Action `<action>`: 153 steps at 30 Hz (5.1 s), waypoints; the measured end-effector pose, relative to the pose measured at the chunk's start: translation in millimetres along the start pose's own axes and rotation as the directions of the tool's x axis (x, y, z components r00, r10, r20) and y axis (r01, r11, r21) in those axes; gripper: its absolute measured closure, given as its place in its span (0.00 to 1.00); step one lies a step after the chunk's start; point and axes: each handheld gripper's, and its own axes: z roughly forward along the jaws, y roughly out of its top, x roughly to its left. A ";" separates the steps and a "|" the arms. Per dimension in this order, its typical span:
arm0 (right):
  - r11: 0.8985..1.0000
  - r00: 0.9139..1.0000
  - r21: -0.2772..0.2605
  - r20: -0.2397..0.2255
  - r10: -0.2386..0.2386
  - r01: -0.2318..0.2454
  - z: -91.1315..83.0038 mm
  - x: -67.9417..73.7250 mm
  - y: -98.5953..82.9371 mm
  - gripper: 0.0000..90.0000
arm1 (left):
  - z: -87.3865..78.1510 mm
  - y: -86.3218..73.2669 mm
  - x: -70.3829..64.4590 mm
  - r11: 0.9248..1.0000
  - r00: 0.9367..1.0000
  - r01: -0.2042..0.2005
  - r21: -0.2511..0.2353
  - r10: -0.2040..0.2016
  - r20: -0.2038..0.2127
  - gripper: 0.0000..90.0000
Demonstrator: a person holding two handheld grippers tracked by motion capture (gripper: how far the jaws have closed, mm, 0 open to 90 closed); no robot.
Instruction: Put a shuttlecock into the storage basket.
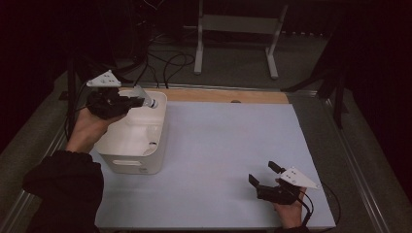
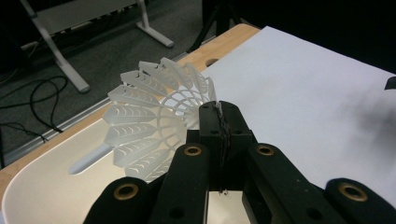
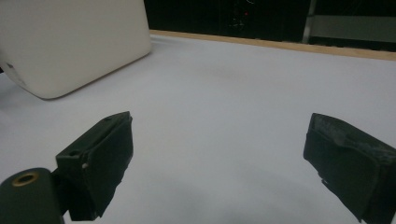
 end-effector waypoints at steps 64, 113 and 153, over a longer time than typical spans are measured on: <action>1.000 1.000 -0.002 0.003 0.001 -0.001 -0.6 -0.1 0.3 0.09 | 30.6 -31.7 -51.4 0.997 0.999 0.024 -0.074 -0.026 -0.033 0.01; 1.000 1.000 -0.007 0.005 0.001 -0.001 -0.7 -0.5 0.5 0.09 | 9.6 -127.2 -112.3 0.981 0.998 0.051 -0.186 -0.042 0.052 0.01; 1.000 1.000 -0.015 0.001 -0.018 0.018 -2.3 -0.5 1.1 0.09 | 15.5 -210.2 -121.2 0.970 0.982 0.115 -0.215 -0.144 -0.124 0.01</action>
